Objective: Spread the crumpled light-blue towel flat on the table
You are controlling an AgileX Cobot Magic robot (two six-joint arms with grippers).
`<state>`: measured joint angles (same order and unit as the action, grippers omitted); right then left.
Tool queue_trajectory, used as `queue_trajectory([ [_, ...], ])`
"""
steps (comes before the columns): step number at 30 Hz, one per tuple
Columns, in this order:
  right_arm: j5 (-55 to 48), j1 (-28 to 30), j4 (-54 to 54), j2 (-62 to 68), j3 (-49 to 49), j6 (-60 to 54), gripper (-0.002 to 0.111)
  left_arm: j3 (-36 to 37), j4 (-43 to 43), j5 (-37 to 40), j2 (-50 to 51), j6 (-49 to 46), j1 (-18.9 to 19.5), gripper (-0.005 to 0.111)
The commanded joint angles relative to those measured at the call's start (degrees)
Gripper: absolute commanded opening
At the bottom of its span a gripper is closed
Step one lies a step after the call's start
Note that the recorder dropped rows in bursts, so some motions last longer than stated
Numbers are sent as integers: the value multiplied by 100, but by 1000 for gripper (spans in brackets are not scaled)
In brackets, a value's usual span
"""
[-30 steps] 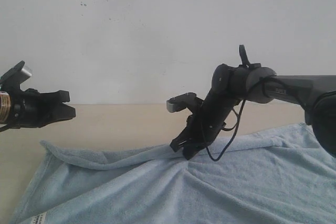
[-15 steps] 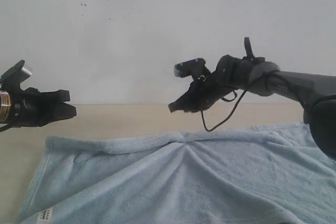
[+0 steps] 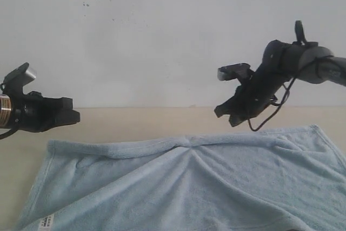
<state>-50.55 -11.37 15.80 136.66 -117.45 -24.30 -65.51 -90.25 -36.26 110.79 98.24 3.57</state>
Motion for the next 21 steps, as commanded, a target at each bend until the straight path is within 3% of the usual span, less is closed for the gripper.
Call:
queue_trajectory([
  [1, 328, 286, -280, -790, 1042, 16, 0, 22, -116, -294, -21, -85, -28, 4],
  [10, 1822, 802, -308, -2563, 4267, -52, 0, 176, -680, -354, -654, 72, -489, 4],
  [17, 2765, 1214, -336, -3380, 6656, -243, 0, 1107, -914, -95, -1612, 136, -610, 4],
  [21, 3312, 1493, -336, -3546, 7441, -256, 0, 1812, -970, -9, -2041, 258, -610, 4],
])
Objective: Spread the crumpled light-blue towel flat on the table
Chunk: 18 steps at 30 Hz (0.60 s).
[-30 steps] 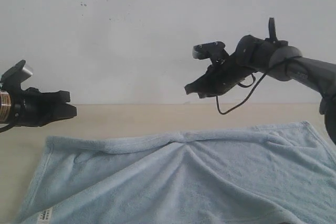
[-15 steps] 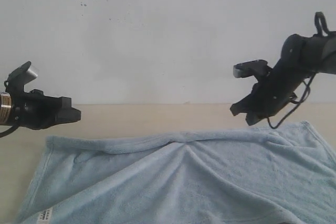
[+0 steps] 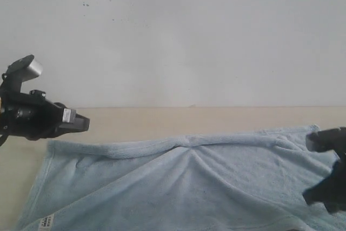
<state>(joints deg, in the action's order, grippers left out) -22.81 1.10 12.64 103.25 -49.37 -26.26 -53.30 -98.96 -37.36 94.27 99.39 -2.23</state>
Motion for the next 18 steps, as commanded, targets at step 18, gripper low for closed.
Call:
queue_trajectory([
  [18, 391, 290, 44, -1222, 870, 176, 0, 2019, -99, 838, -989, 105, -128, 4],
])
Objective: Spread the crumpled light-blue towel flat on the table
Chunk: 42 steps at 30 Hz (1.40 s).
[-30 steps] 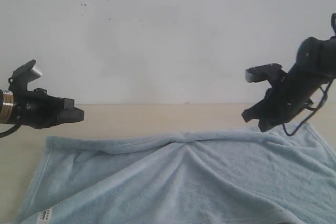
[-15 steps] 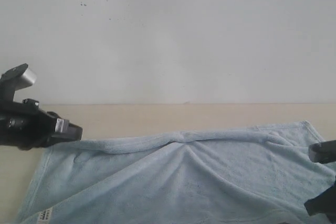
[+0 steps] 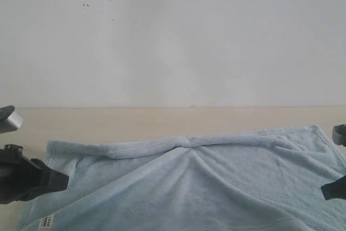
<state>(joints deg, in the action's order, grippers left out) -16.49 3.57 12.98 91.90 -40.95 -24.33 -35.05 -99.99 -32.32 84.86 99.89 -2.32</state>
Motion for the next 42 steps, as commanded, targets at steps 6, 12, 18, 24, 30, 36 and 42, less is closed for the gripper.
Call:
queue_trajectory([
  [6, -429, 43, -102, 49, 27, -45, 0, 209, 4, 498, -48, 55, -348, 4],
  [12, -334, 57, -462, 185, 27, 101, 0, 209, 4, 514, -48, 55, -358, 4],
  [18, -309, 57, -1514, 208, 27, 1084, 0, 209, 4, 514, -48, 55, -358, 4],
  [24, -560, 57, -2924, 521, 27, 2433, 0, 209, 4, 514, -48, 55, -358, 4],
  [30, -292, 57, -2947, 595, 27, 2433, 0, 209, 4, 535, -48, 55, -358, 4],
  [36, -161, 57, -3011, 944, 27, 2433, 0, 209, 4, 535, -48, 55, -358, 4],
  [42, -1362, 125, -3279, 1053, 211, 3107, 0, 209, 4, 546, -48, 55, -358, 4],
])
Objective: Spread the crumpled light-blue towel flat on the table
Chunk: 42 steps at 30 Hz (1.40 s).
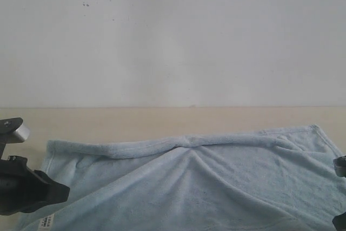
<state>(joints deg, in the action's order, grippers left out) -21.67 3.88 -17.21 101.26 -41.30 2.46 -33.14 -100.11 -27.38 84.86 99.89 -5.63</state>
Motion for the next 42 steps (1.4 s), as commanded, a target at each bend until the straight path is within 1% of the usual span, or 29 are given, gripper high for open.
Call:
queue_trajectory([
  [1, -959, 165, -437, 81, 357, 703, 0, 18, 16, 53, -48, 44, -27, 4],
  [5, -1243, 386, -857, -200, 614, 1493, 0, 18, 16, 68, -48, 45, -27, 4],
  [11, -1475, 421, -949, -909, 959, 1692, 0, 18, 16, 160, -48, 45, -27, 4],
  [14, -1154, 421, -1012, -1239, 972, 1692, 0, 18, 16, 190, -48, 45, -27, 4],
  [21, 9, 411, -1011, -2211, 972, 1653, 0, 18, 16, 190, -48, 73, -27, 4],
  [24, 140, 411, -942, -2371, 972, 1642, 0, 18, 16, 149, -48, 86, -27, 4],
  [26, 181, 411, -801, -2373, 972, 1642, 0, 18, 16, 353, -48, 59, -27, 4],
  [28, 216, 411, -668, -2373, 972, 1577, 0, -33, 16, 825, -48, 55, -27, 4],
  [30, 268, 411, -533, -2373, 972, 1483, 0, -242, 16, 1227, -48, 26, -27, 4],
  [34, 354, 411, -365, -2373, 972, 1467, 0, -803, 16, 1487, 34, -147, -27, 4],
  [37, 366, 411, -248, -2373, 972, 1378, 0, -1306, 16, 1499, 399, -147, -27, 4],
  [42, 485, 411, 13, -2407, 972, 1183, 0, -2129, 16, 1308, 1395, -57, -27, 4],
])
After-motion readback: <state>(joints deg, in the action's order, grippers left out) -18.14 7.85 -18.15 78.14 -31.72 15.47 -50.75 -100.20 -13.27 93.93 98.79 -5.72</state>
